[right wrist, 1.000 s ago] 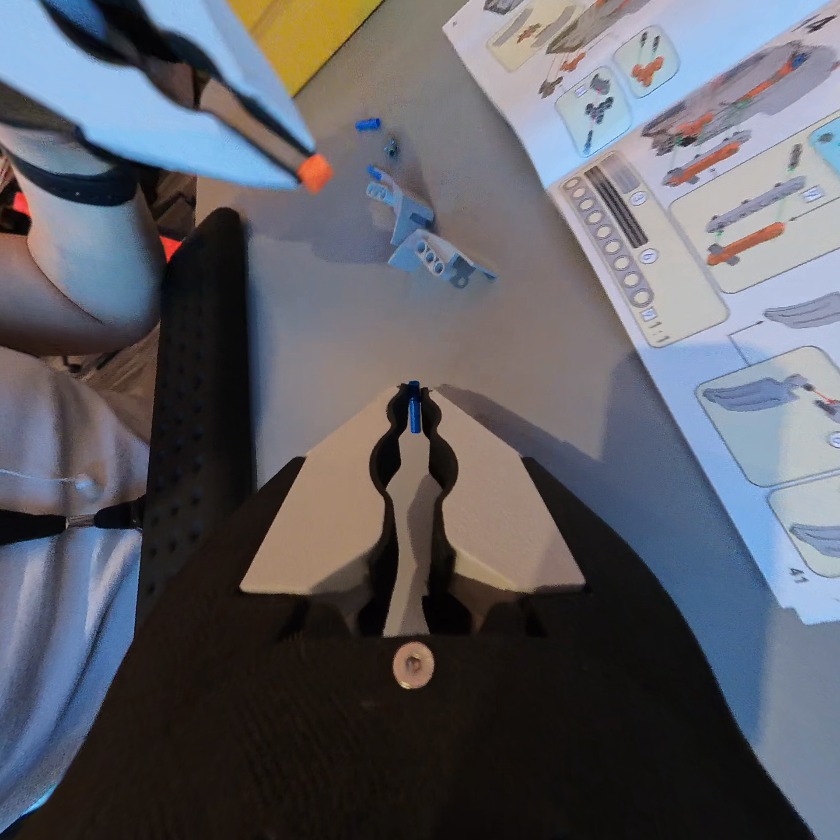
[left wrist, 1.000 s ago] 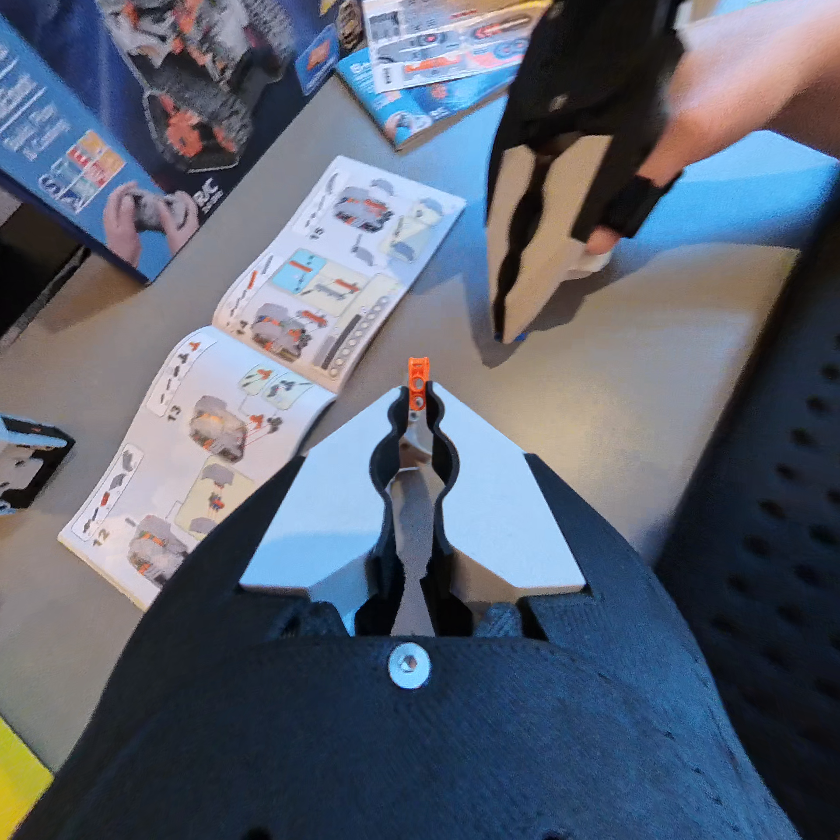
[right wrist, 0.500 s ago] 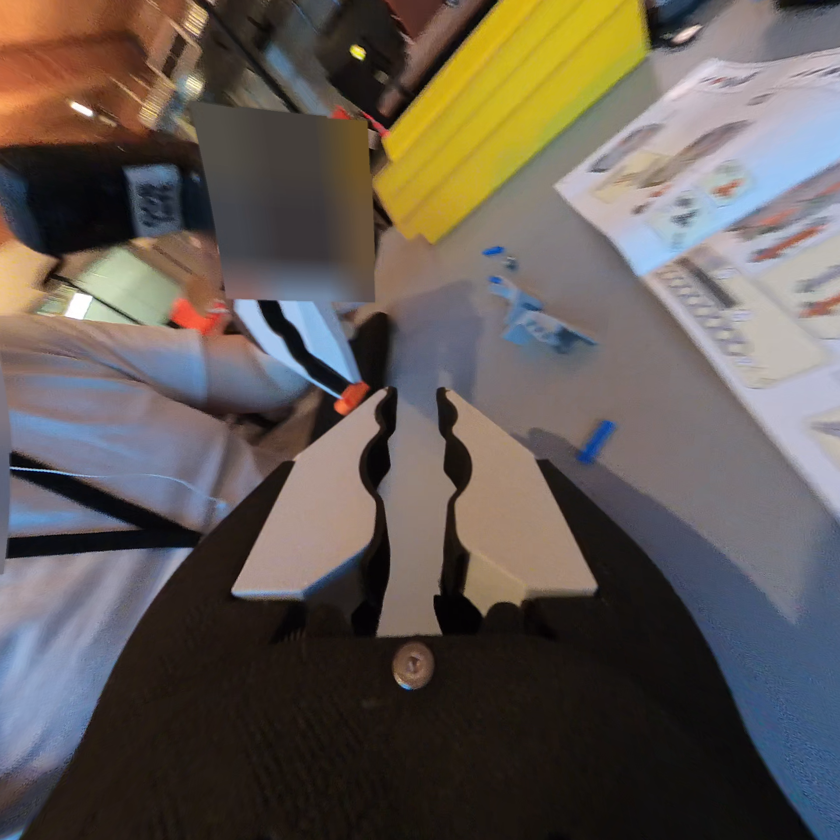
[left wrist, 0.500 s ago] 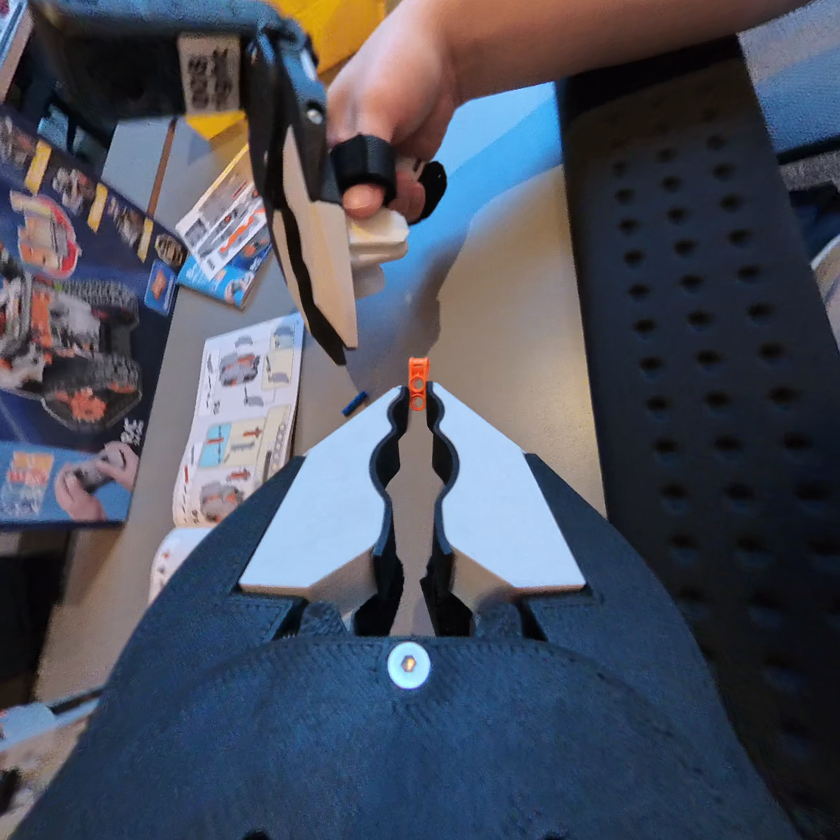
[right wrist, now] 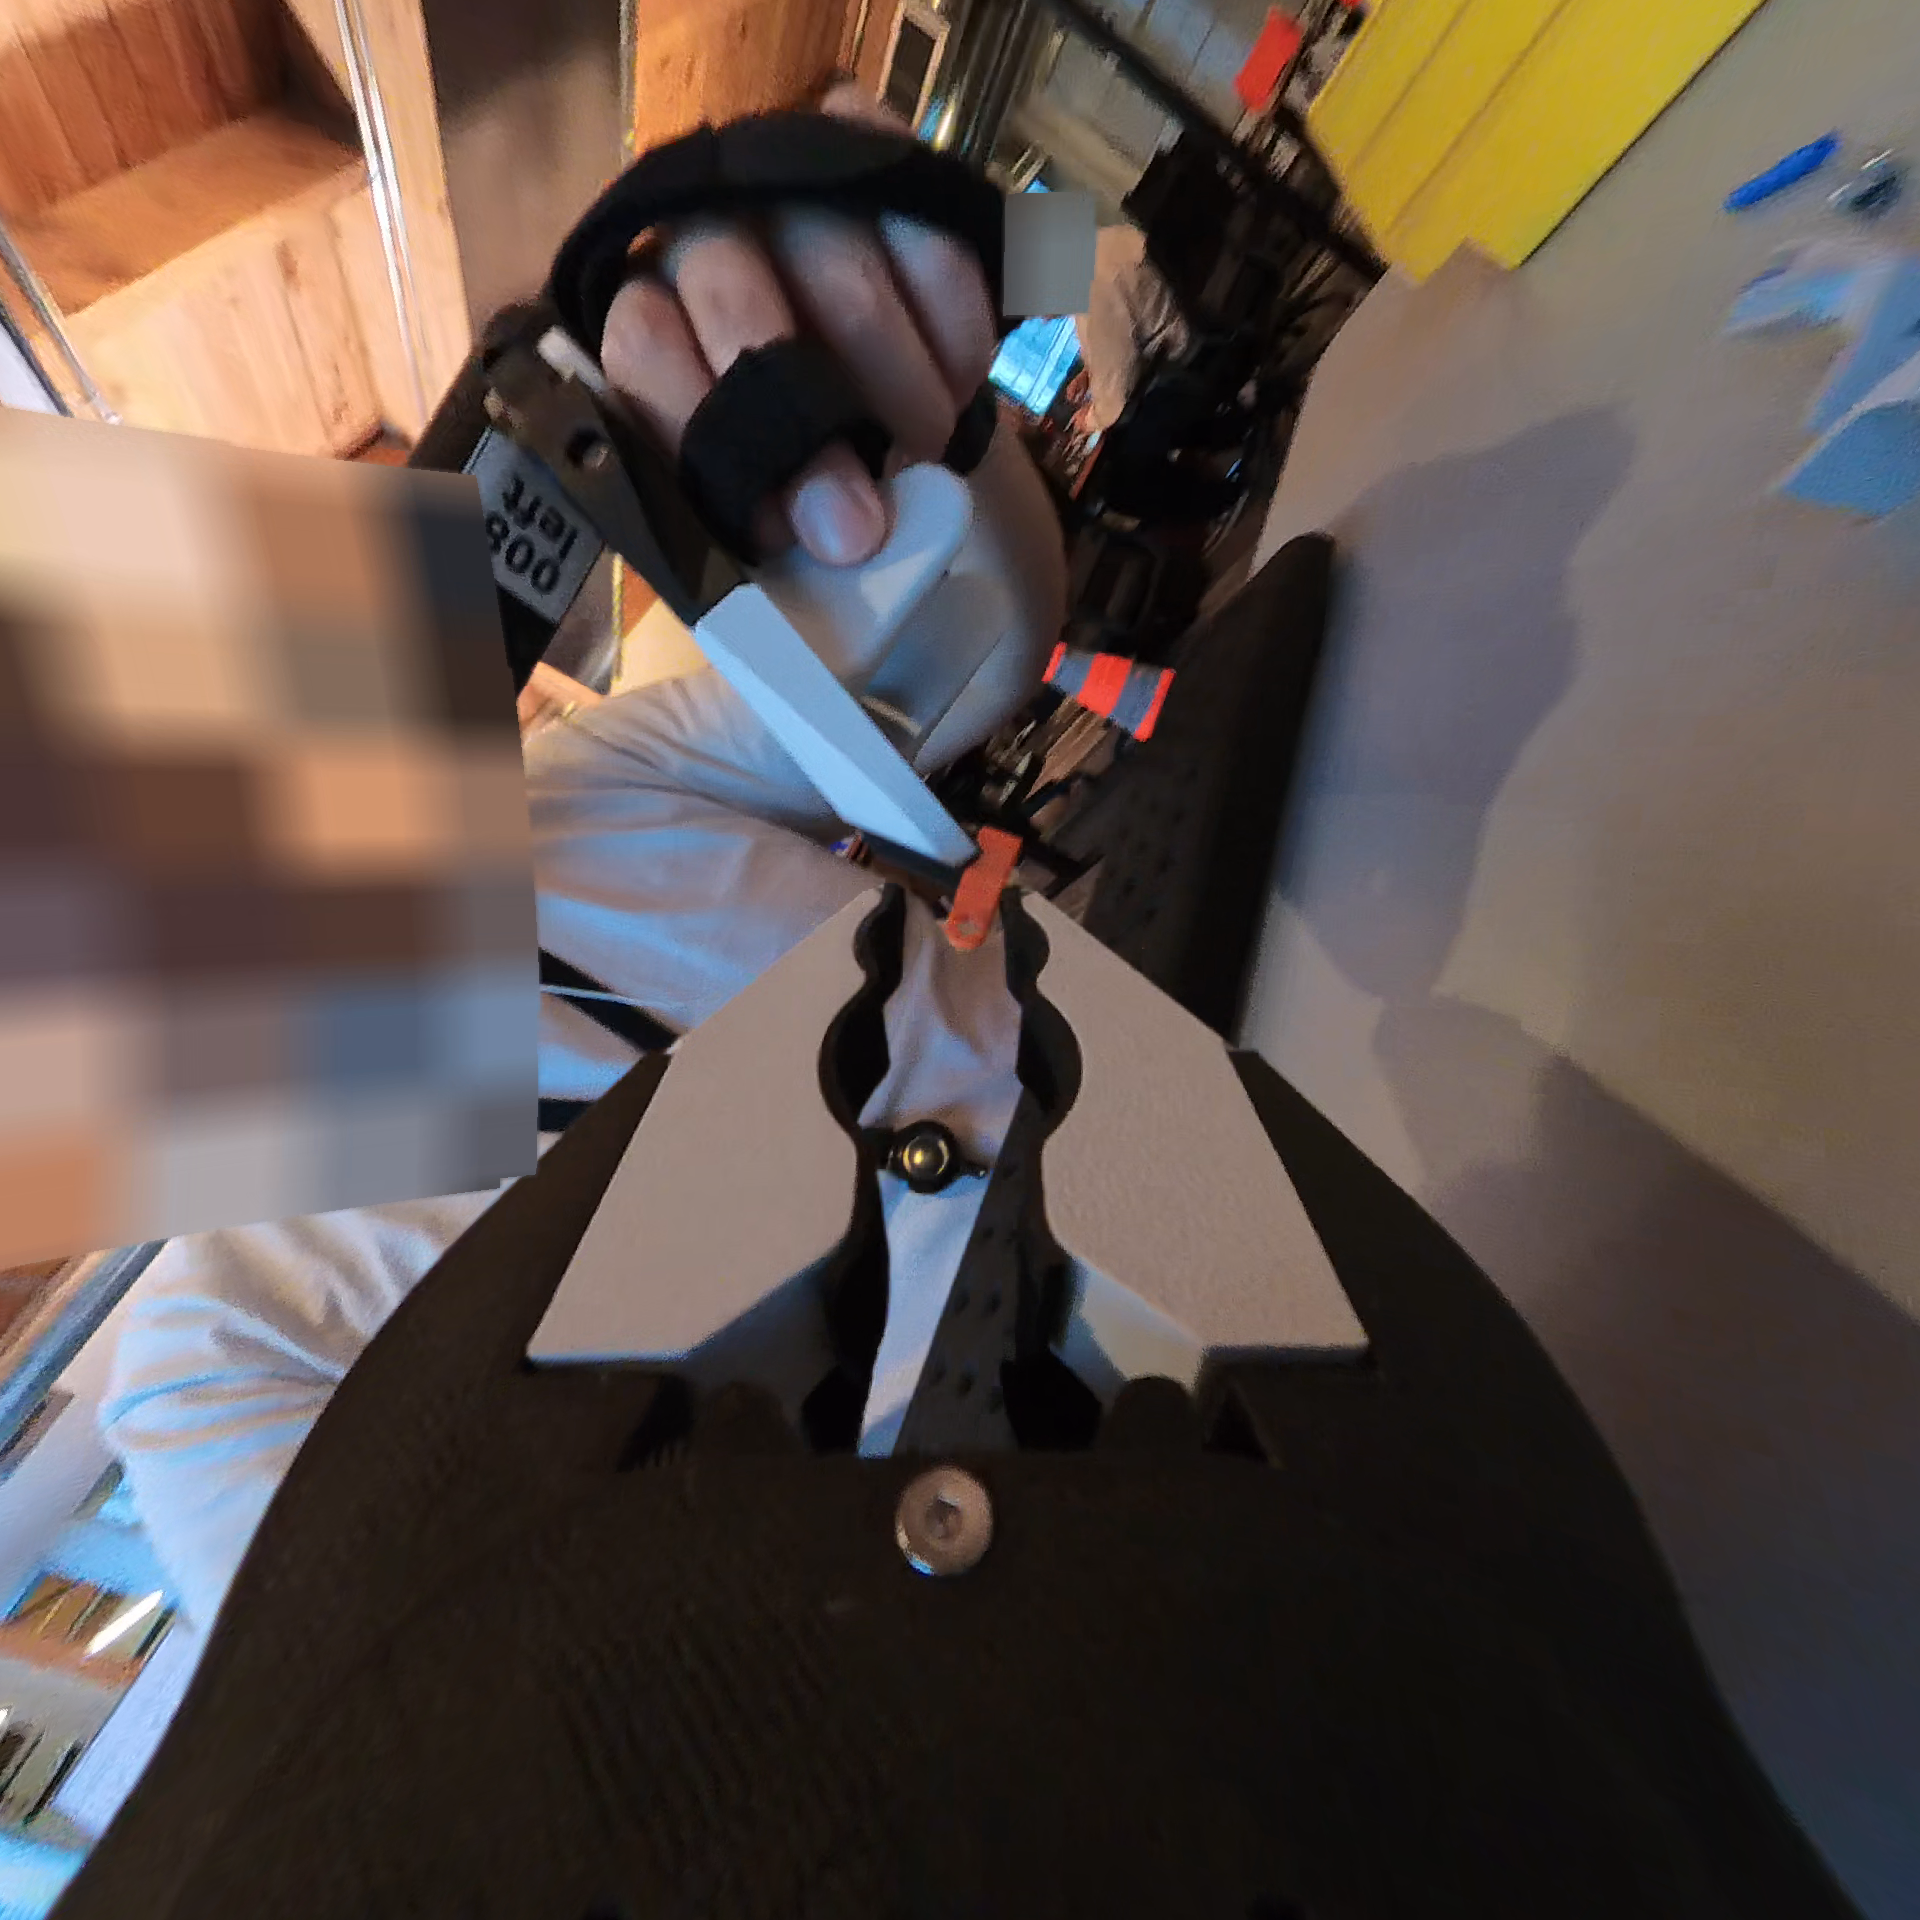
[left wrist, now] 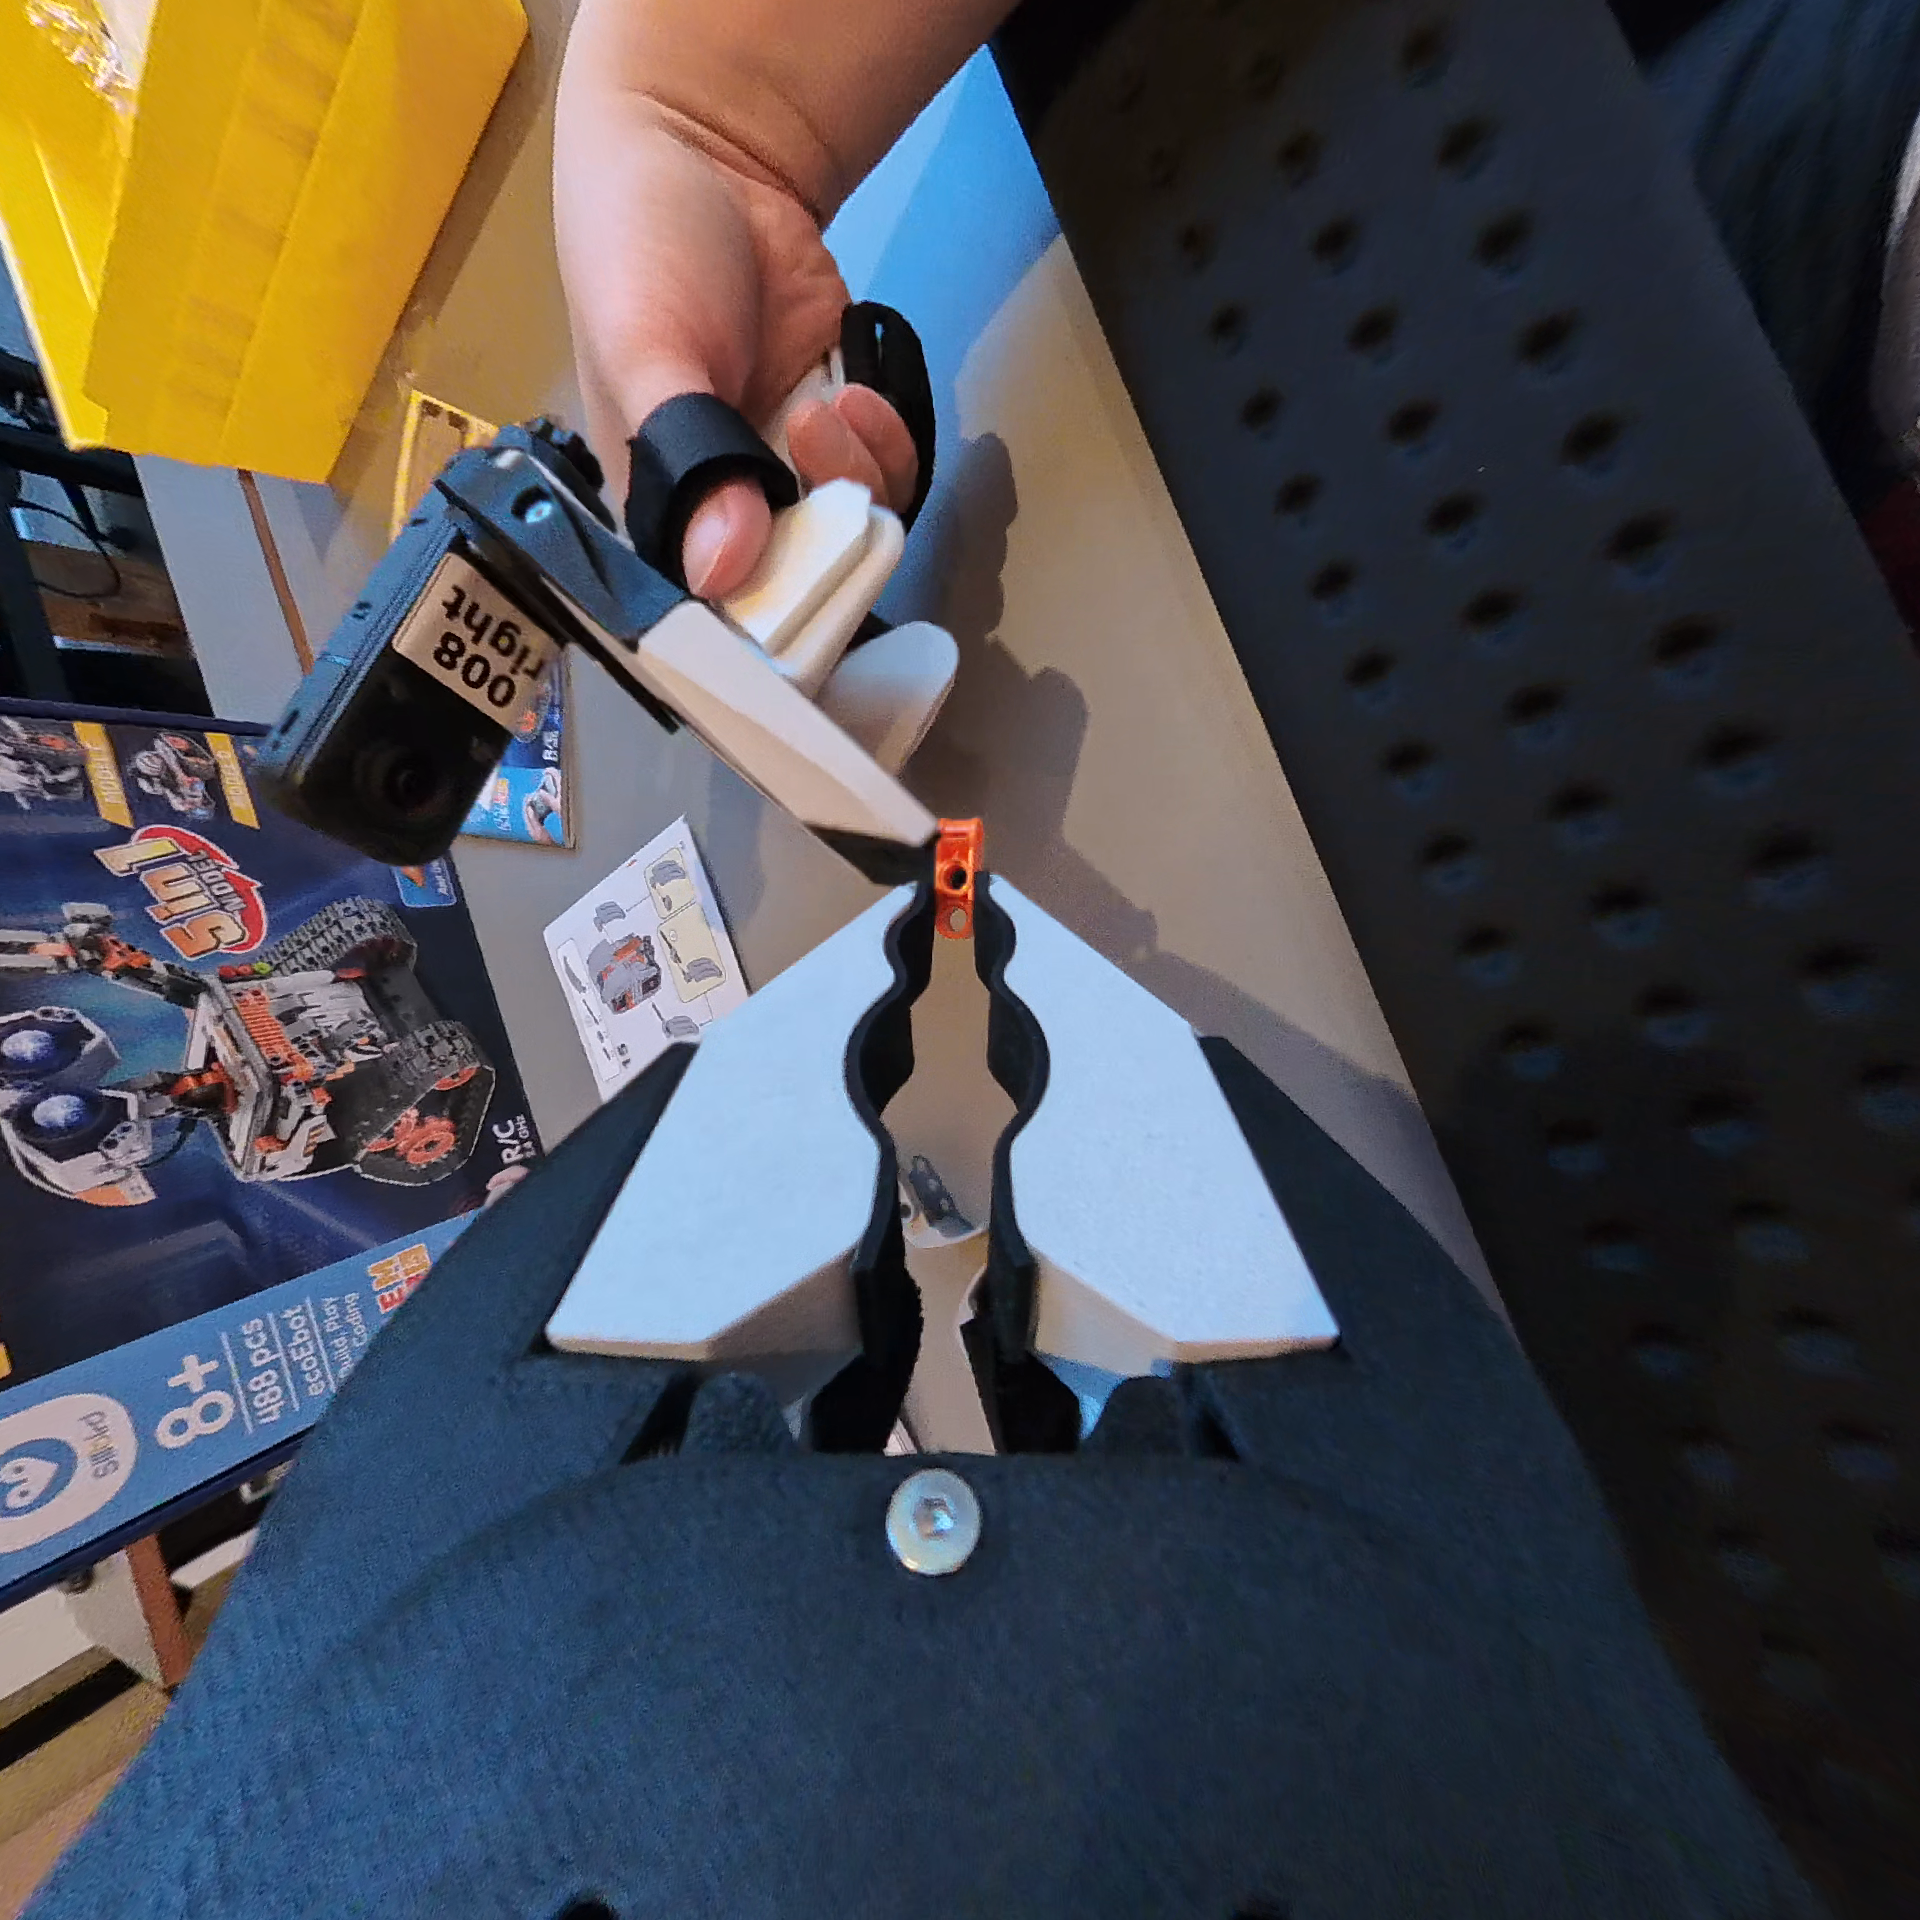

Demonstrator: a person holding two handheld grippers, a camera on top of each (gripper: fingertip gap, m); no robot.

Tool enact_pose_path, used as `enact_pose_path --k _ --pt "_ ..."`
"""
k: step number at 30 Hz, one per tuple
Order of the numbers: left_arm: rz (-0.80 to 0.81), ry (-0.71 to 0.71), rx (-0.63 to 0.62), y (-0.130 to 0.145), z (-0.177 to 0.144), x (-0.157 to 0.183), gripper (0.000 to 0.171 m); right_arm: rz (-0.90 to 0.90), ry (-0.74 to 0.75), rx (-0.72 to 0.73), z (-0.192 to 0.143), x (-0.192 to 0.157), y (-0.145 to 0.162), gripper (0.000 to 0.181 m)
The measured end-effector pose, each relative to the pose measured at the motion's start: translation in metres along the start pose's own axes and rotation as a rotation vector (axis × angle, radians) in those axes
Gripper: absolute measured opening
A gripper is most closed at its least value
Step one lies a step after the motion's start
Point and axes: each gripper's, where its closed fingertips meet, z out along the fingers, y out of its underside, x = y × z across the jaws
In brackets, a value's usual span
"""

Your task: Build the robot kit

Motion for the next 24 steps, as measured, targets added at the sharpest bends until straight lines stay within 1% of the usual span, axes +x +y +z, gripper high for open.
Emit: enact_pose_path --k 1,3,5,6,7,9,10,11,12,13,14,15,16,17,18,19,20,21,24 --pt "-0.005 0.01 -0.001 -0.001 -0.001 0.001 0.005 -0.005 -0.007 -0.023 0.002 -0.002 0.004 0.018" --pt "-0.003 0.018 0.002 -0.004 -0.002 0.001 0.005 -0.039 0.023 -0.064 0.004 0.0 0.009 0.006" --pt "-0.008 0.026 -0.01 -0.004 -0.001 0.004 0.006 -0.069 0.047 -0.089 0.005 0.001 0.013 0.006" --pt "-0.024 0.013 -0.016 -0.003 0.0 0.002 0.006 -0.075 0.058 -0.08 0.005 0.003 0.012 0.006" --pt "-0.06 -0.024 -0.014 -0.001 -0.001 -0.004 0.01 -0.072 0.064 -0.055 0.004 0.003 0.009 0.006" --pt "-0.206 -0.129 0.013 0.008 -0.006 -0.02 0.032 -0.105 0.09 0.0 0.002 0.004 0.001 0.005" --pt "-0.317 -0.168 0.059 0.013 -0.011 -0.027 0.035 -0.145 0.104 0.04 0.0 0.002 -0.006 0.005" --pt "-0.449 -0.206 0.16 0.013 -0.019 -0.034 0.035 -0.198 0.113 0.084 -0.001 -0.002 -0.014 0.006" --pt "-0.604 -0.247 0.309 0.011 -0.029 -0.042 0.033 -0.267 0.147 0.145 -0.002 -0.005 -0.024 0.006" --pt "-0.776 -0.271 0.49 0.008 -0.042 -0.049 0.024 -0.346 0.208 0.223 -0.005 -0.007 -0.036 0.006" --pt "-0.931 -0.259 0.68 0.006 -0.056 -0.053 0.016 -0.424 0.257 0.294 -0.006 -0.01 -0.046 0.006" --pt "-1.05 -0.241 0.856 0.005 -0.068 -0.054 0.016 -0.499 0.303 0.366 -0.006 -0.015 -0.056 0.006" --pt "-1.137 -0.238 0.997 0.007 -0.079 -0.055 0.015 -0.593 0.352 0.434 -0.005 -0.021 -0.064 0.005" --pt "-1.194 -0.253 1.092 0.009 -0.087 -0.056 0.019 -0.694 0.391 0.484 -0.002 -0.029 -0.069 0.006" --pt "-1.221 -0.291 1.136 0.013 -0.092 -0.057 0.023 -0.786 0.411 0.51 0.004 -0.037 -0.071 0.005" --pt "-1.224 -0.344 1.149 0.017 -0.095 -0.058 0.028 -0.855 0.415 0.52 0.01 -0.044 -0.071 0.006" --pt "-1.205 -0.383 1.151 0.017 -0.097 -0.059 0.031 -0.901 0.407 0.533 0.015 -0.049 -0.071 0.006" --pt "-1.176 -0.389 1.151 0.013 -0.099 -0.058 0.031 -0.925 0.387 0.548 0.019 -0.053 -0.071 0.006" --pt "-1.102 -0.274 1.098 -0.006 -0.088 -0.051 0.027 -0.959 0.364 0.573 0.025 -0.058 -0.071 0.005"
